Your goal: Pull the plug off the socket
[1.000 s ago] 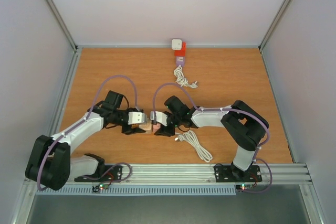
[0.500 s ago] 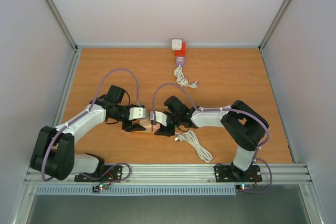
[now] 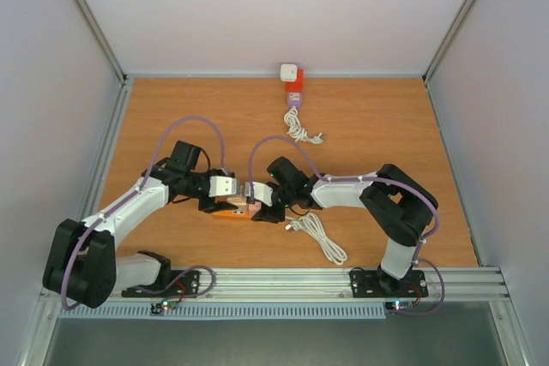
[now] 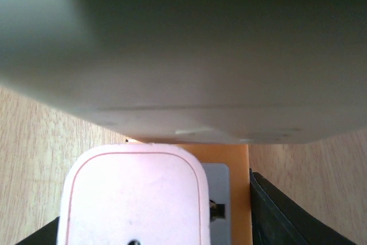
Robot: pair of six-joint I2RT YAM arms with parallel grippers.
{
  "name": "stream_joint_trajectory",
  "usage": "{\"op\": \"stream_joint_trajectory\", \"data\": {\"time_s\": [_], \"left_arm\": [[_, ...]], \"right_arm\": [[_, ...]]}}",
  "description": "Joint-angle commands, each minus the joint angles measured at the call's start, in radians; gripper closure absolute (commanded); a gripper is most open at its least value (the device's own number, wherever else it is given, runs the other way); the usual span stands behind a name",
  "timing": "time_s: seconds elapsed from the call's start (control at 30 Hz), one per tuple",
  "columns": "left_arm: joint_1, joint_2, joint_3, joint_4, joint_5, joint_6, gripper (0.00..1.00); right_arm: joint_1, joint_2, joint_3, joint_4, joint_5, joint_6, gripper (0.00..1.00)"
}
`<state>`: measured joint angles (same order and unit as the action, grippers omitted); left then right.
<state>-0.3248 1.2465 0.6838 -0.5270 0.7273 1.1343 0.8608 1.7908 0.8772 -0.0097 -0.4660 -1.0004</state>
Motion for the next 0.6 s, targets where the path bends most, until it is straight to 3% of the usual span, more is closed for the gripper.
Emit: {"op": "stream_joint_trajectory", "data": {"time_s": [0.0,0.57], "left_arm": [[0.014,-0.029,0.017,0.029,0.012,0.020,0.62],[0.192,-0.032,0.126,-0.084,0.053,0.066,0.63]], "right_arm": [[0.011,0.047,-0.015,-0.073,0.076,-0.018,0.92],[0.011,0.046,-0.017,-0.072,0.090,-0.017,0.91]]}}
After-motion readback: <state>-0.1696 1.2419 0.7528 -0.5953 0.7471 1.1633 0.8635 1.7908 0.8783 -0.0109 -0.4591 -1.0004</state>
